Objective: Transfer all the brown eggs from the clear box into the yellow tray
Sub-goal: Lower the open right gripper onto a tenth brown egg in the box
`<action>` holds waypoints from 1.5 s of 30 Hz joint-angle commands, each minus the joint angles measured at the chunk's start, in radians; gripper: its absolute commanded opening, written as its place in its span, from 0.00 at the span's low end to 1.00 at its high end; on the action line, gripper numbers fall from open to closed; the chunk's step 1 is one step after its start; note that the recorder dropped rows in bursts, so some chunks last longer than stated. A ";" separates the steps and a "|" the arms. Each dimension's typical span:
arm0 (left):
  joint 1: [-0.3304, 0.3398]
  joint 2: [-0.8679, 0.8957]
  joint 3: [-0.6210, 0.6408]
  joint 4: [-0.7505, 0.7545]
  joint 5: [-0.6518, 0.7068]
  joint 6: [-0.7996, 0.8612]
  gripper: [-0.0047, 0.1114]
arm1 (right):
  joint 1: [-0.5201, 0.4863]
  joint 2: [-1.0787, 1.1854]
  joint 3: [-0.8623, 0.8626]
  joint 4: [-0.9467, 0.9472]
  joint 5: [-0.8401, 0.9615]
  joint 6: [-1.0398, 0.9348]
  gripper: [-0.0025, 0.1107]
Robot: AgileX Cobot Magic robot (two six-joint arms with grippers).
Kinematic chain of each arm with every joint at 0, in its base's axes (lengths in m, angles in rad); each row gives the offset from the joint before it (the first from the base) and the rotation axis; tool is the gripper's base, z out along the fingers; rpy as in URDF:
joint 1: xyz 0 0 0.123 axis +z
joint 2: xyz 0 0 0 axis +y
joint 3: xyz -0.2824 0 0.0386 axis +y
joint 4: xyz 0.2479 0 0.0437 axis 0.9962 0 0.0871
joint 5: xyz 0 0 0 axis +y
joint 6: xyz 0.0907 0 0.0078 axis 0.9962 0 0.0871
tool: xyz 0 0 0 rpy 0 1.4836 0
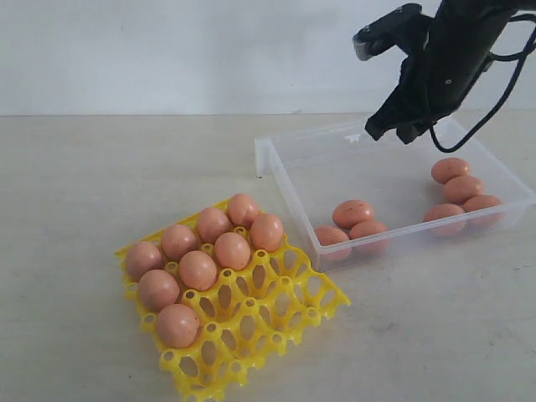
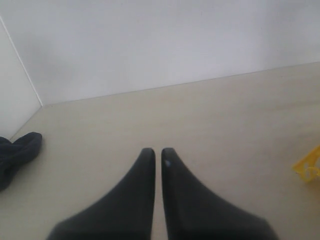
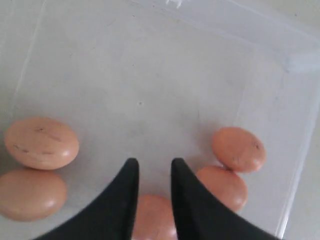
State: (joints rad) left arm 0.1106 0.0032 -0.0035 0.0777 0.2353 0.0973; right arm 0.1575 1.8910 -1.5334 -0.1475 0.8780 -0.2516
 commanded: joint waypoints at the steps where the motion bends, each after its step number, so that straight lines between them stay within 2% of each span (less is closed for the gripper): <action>1: -0.005 -0.003 0.003 -0.002 -0.003 -0.003 0.08 | -0.008 0.052 -0.006 0.001 -0.125 -0.223 0.40; 4: -0.005 -0.003 0.003 -0.002 -0.003 -0.003 0.08 | -0.009 0.054 -0.025 -0.031 -0.146 -0.369 0.51; 8: -0.005 -0.003 0.003 -0.002 -0.003 -0.003 0.08 | -0.034 0.071 -0.027 -0.071 -0.104 -0.367 0.51; 15: -0.005 -0.003 0.003 -0.002 -0.003 -0.003 0.08 | -0.174 0.085 -0.027 -0.057 -0.082 -0.401 0.51; 18: -0.005 -0.003 0.003 -0.002 -0.003 -0.003 0.08 | -0.237 0.092 -0.027 0.029 -0.080 -0.498 0.51; 24: -0.005 -0.003 0.003 -0.002 -0.003 -0.003 0.08 | -0.324 0.124 -0.027 0.288 -0.059 -0.881 0.51; 33: -0.005 -0.003 0.003 -0.002 -0.003 -0.003 0.08 | -0.338 0.181 -0.027 0.439 -0.099 -1.193 0.51; 45: -0.005 -0.003 0.003 -0.002 -0.003 -0.003 0.08 | -0.338 0.271 -0.027 0.449 -0.231 -1.196 0.51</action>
State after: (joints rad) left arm 0.1106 0.0032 -0.0035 0.0777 0.2353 0.0973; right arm -0.1742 2.1414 -1.5550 0.2998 0.6809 -1.4460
